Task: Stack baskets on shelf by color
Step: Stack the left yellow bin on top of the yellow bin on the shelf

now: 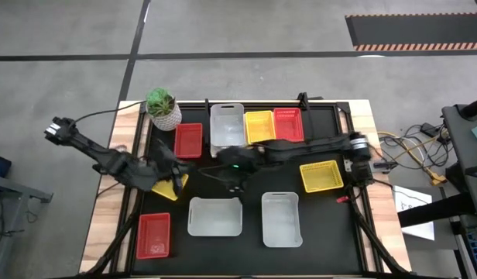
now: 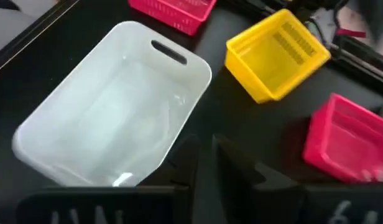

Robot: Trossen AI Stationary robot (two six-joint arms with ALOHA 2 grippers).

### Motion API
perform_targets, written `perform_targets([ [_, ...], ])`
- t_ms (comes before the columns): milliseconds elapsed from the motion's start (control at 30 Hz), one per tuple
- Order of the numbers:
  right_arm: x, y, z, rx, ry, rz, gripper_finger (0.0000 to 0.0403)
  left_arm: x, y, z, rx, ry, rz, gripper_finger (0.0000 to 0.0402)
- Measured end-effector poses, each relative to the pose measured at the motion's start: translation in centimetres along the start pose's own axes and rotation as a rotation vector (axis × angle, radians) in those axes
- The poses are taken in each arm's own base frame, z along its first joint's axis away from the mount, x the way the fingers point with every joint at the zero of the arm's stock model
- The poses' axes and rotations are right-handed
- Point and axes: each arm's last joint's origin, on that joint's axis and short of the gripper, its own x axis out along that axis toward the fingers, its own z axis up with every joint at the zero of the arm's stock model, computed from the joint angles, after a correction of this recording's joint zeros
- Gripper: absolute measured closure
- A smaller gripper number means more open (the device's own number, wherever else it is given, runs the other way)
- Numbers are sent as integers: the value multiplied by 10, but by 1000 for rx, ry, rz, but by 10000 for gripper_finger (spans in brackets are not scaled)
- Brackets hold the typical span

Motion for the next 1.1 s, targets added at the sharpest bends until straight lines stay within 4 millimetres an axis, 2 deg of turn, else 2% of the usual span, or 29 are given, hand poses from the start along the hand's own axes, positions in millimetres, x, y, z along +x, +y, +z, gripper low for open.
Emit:
perform_targets([
  [100, -28, 18, -8, -5, 3, -86, 373, 13, -5, -19, -110, 176, 16, 402],
  [200, -49, 34, -19, -20, -6, -153, 379, 19, -10, -28, -274, 345, 61, 402],
  [300, -61, 46, -32, -35, -59, -171, 381, 23, -9, -43, -333, 580, 225, 402],
  [467, -76, 56, -51, -58, -143, -205, 381, 21, -15, -43, -344, 783, 434, 402],
  [733, -96, 67, -71, -88, -172, -224, 381, 27, -18, -50, -321, 842, 491, 402],
  [1000, -117, 78, -91, -90, -193, -235, 381, 31, -21, -53, -329, 843, 481, 401],
  [1100, -120, 82, -100, -101, -215, -247, 381, 32, -21, -55, -345, 848, 461, 390],
])
